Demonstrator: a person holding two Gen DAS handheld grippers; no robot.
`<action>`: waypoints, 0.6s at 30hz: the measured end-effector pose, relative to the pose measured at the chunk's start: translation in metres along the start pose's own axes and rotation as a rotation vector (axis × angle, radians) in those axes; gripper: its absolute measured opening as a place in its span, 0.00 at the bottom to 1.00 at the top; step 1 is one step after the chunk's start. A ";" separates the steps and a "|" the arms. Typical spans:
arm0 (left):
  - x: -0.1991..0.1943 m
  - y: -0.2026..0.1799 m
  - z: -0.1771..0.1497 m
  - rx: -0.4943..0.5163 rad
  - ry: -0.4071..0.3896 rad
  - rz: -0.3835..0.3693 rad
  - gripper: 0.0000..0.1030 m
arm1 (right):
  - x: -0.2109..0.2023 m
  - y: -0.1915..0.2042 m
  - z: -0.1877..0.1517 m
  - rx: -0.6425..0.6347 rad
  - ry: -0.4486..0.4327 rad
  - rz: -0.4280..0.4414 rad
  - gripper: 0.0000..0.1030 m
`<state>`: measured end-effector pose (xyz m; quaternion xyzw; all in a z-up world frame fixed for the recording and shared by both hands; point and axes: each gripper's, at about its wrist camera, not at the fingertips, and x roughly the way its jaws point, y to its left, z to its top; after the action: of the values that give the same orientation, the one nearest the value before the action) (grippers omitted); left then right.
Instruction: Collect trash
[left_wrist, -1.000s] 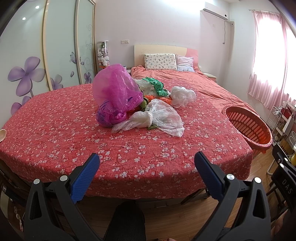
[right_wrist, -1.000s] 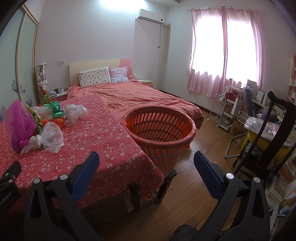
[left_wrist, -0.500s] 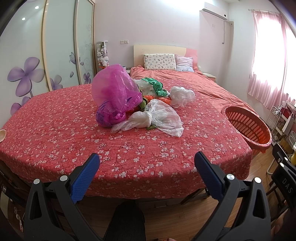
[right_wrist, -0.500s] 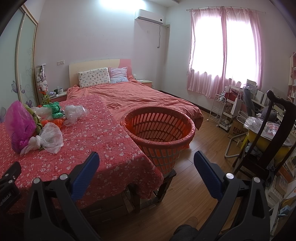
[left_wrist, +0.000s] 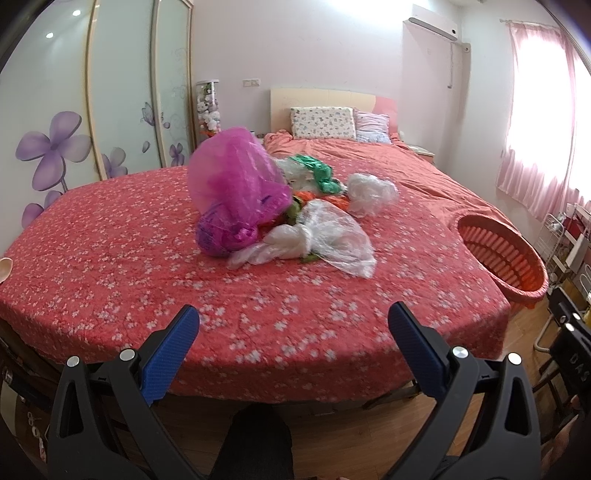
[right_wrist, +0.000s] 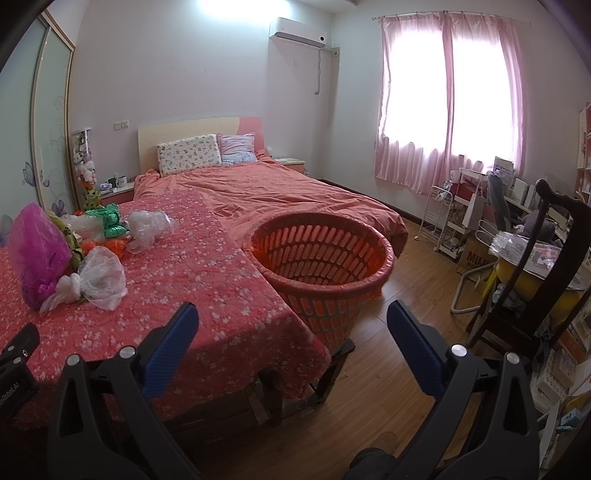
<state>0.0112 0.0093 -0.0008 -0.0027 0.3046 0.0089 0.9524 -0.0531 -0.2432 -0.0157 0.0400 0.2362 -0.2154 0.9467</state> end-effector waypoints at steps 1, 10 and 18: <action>0.004 0.005 0.003 -0.008 0.000 0.007 0.98 | 0.002 0.004 0.002 -0.001 0.001 0.013 0.96; 0.035 0.073 0.023 -0.130 0.010 0.050 0.98 | 0.028 0.075 0.024 -0.044 0.024 0.248 0.96; 0.048 0.125 0.037 -0.181 -0.034 0.142 0.98 | 0.059 0.187 0.025 -0.153 0.097 0.502 0.66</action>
<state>0.0693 0.1357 0.0021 -0.0671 0.2858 0.1040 0.9503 0.0844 -0.1014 -0.0262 0.0357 0.2796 0.0469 0.9583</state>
